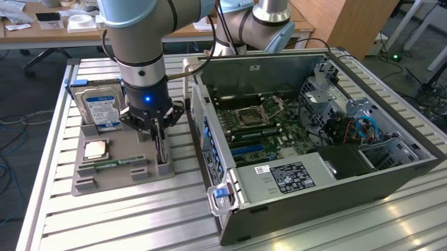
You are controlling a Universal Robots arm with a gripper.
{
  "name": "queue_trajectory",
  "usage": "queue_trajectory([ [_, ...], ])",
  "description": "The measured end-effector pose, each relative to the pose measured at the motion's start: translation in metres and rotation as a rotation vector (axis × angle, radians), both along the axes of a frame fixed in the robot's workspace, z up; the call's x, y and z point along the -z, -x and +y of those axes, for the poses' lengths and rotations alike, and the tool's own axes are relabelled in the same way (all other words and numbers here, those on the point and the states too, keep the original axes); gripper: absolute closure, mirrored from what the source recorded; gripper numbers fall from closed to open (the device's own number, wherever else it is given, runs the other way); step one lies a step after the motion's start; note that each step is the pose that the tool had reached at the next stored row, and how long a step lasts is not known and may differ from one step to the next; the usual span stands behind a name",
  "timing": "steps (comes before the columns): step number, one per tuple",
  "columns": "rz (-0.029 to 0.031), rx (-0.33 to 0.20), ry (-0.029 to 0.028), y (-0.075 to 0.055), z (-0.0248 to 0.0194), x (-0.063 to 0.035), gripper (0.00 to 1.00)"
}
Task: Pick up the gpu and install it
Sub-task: 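Pick up the gpu and move the gpu toward the slot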
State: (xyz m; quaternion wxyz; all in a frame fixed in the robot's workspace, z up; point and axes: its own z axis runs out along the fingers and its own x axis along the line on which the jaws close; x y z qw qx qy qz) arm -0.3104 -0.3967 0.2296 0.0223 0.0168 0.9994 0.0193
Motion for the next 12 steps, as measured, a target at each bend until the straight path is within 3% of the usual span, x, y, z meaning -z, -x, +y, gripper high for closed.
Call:
queue_trajectory([
  [12,0.0000,-0.006,-0.0001,-0.0001,0.0000,0.0000,0.74],
])
